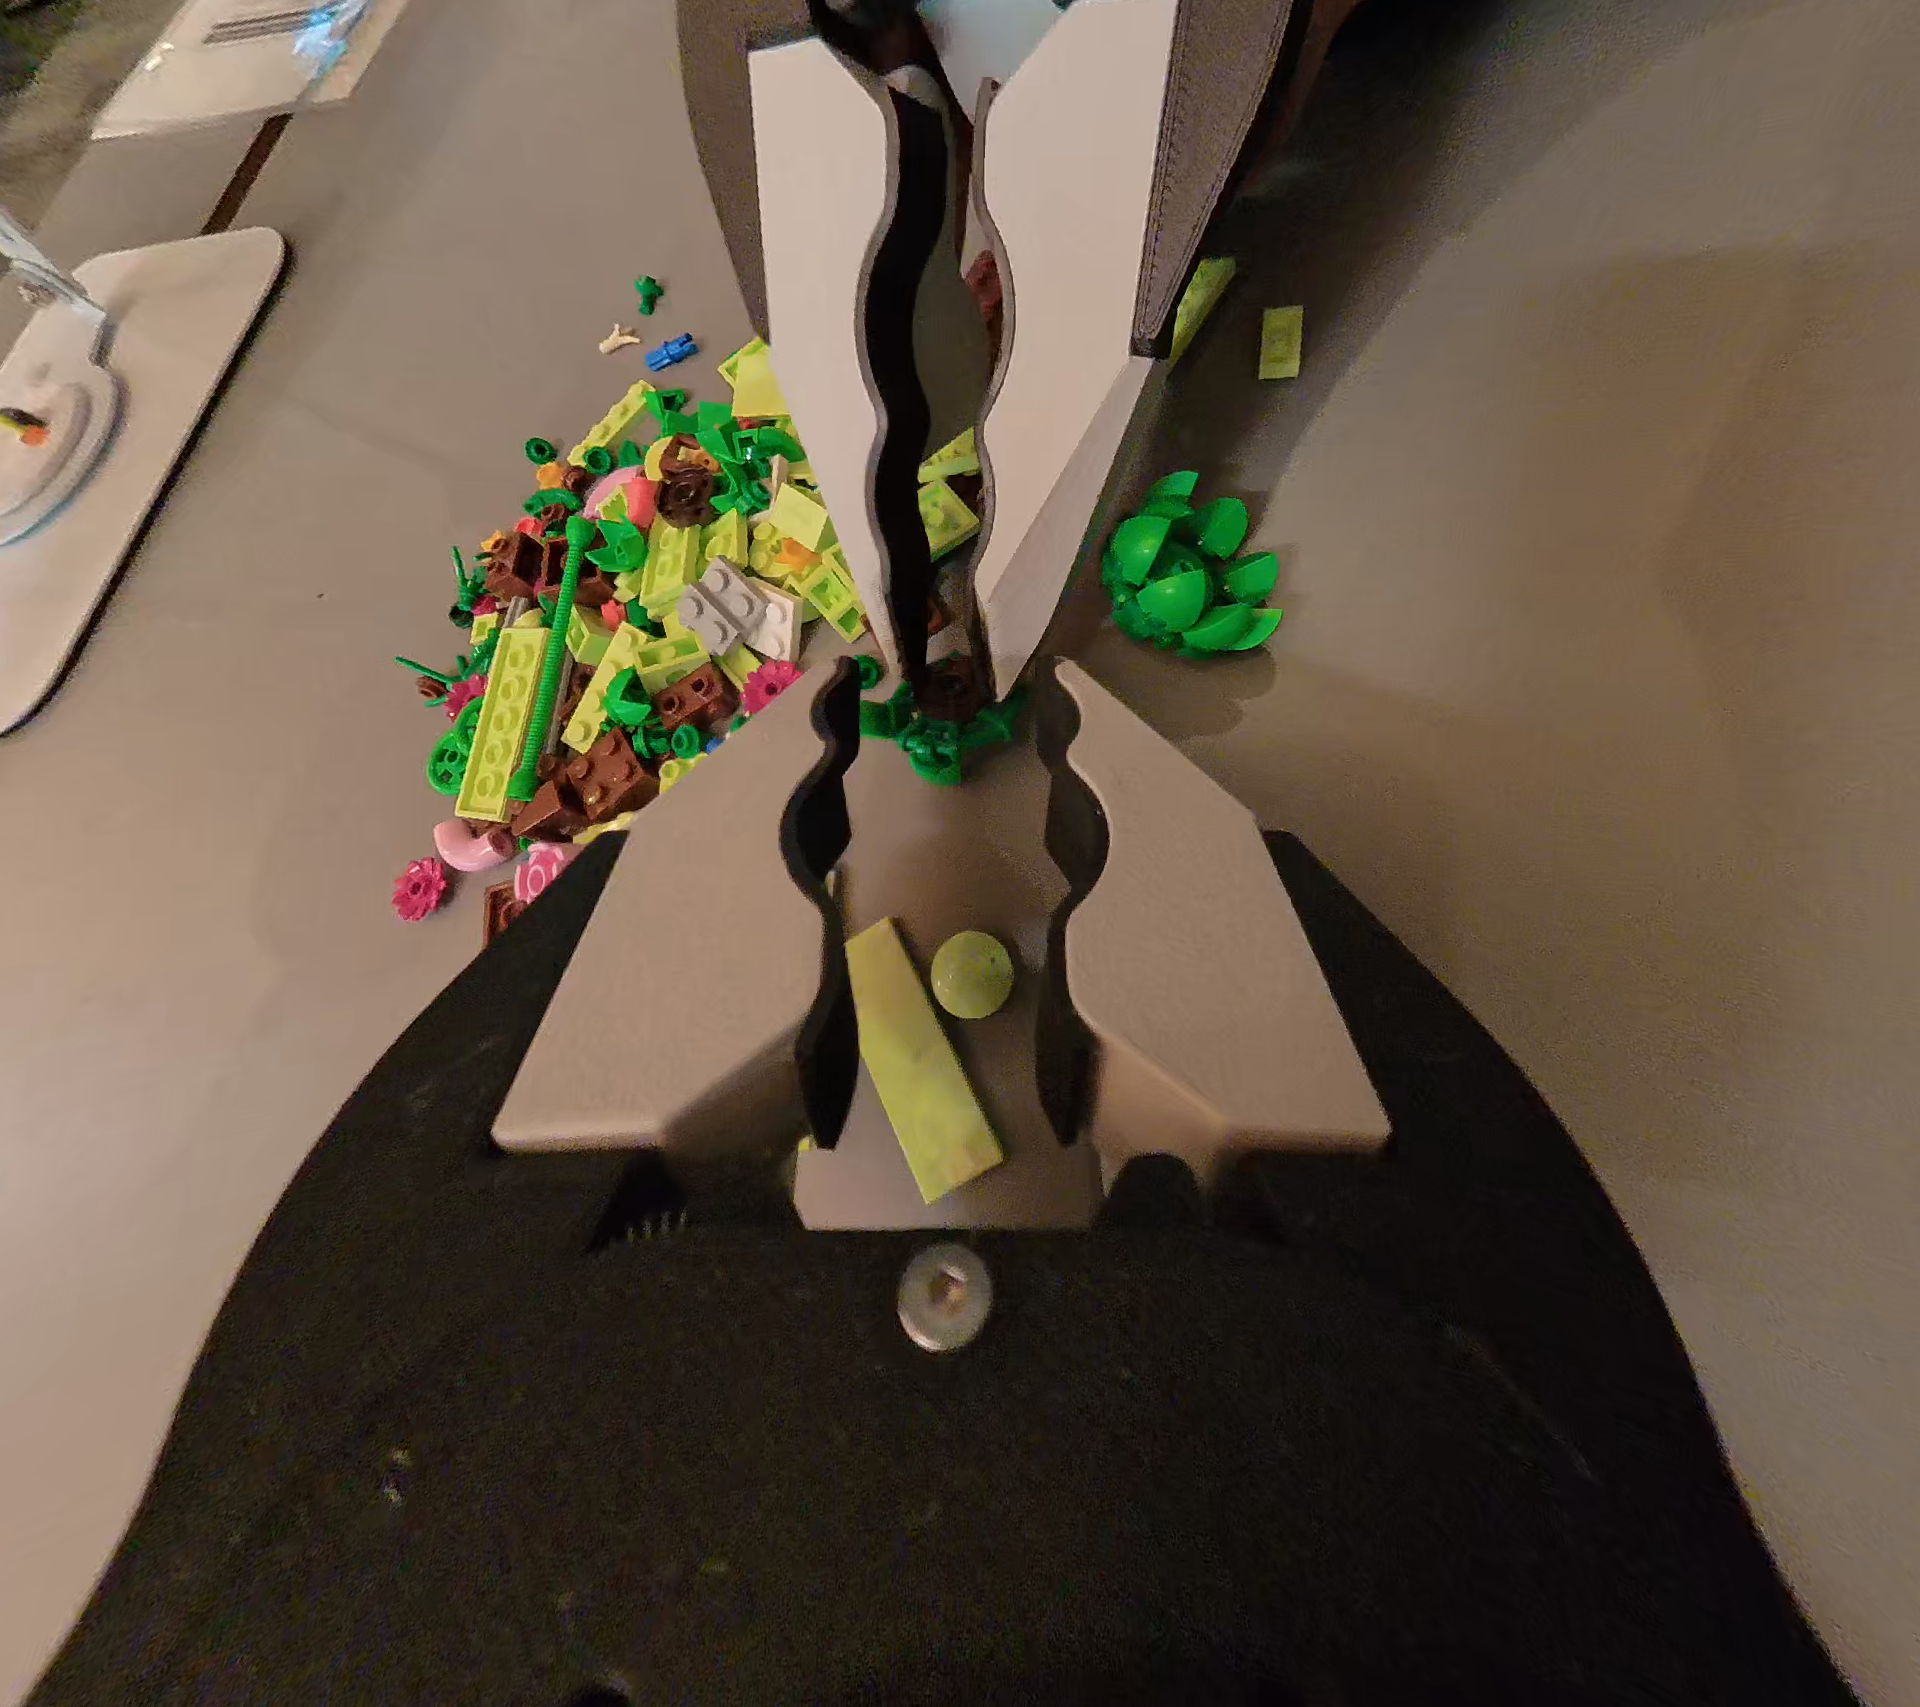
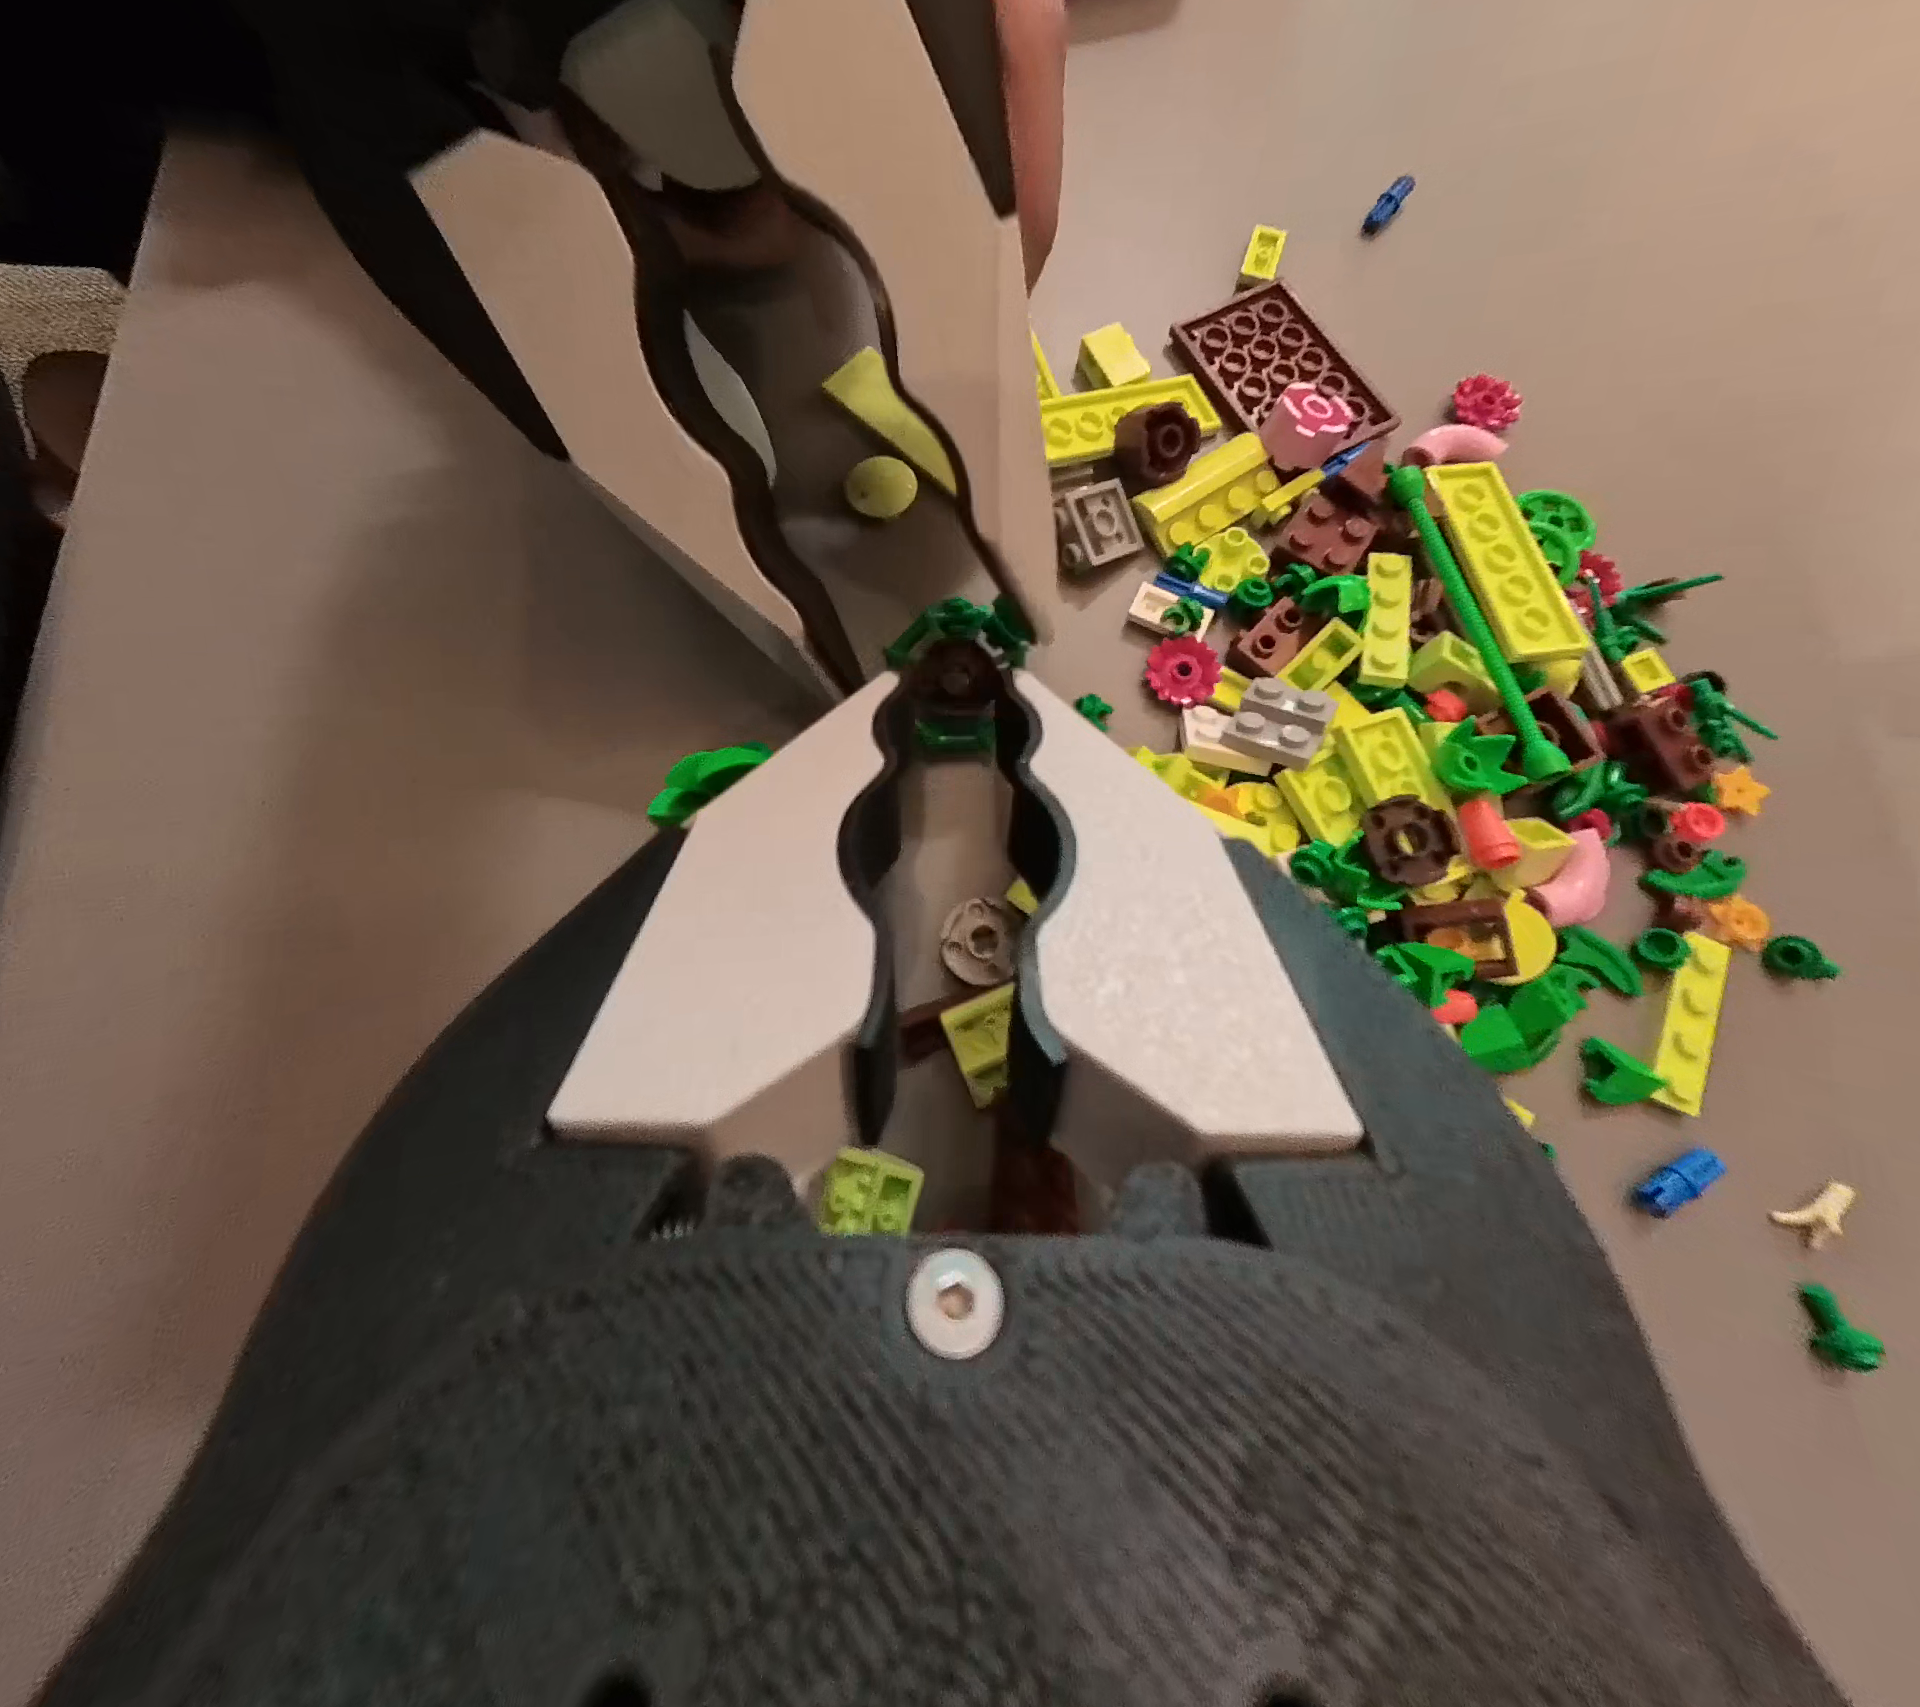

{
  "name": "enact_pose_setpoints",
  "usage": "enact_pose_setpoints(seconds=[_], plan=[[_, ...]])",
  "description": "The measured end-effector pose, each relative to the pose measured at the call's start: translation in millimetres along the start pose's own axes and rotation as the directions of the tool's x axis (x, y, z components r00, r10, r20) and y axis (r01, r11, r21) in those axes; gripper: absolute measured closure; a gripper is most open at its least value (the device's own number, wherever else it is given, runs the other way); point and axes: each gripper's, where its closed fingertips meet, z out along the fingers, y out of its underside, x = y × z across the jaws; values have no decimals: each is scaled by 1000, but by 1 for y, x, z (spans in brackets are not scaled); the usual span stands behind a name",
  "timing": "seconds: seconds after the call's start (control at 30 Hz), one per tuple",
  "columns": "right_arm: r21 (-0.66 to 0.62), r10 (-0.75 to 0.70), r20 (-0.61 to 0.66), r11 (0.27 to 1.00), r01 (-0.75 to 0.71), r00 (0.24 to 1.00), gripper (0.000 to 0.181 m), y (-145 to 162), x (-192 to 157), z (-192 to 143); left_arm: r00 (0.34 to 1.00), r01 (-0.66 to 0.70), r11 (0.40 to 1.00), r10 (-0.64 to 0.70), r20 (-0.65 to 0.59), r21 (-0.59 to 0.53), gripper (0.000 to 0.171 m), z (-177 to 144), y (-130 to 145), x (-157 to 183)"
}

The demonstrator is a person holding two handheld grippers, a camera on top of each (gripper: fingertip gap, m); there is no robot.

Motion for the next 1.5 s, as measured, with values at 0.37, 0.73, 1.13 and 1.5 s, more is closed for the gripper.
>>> enact_pose_setpoints(seconds=[0.37,0.73,1.13,1.5], plan=[[60,53,4,997,-53,999,169,-5,8,-4,882,453,892,-449,-145,-8,131,-12,9,-20],[212,15,-55,977,-3,998,169,-29,13,-19,661,703,711,-647,-380,13,154,-15,-9,-14],[108,80,55,990,-86,995,169,-11,4,-9,649,715,698,-647,-400,34,157,-17,-12,-16],[10,34,25,999,-34,999,167,1,0,-1,702,654,756,-613,-363,-13,156,-11,-8,-6]])
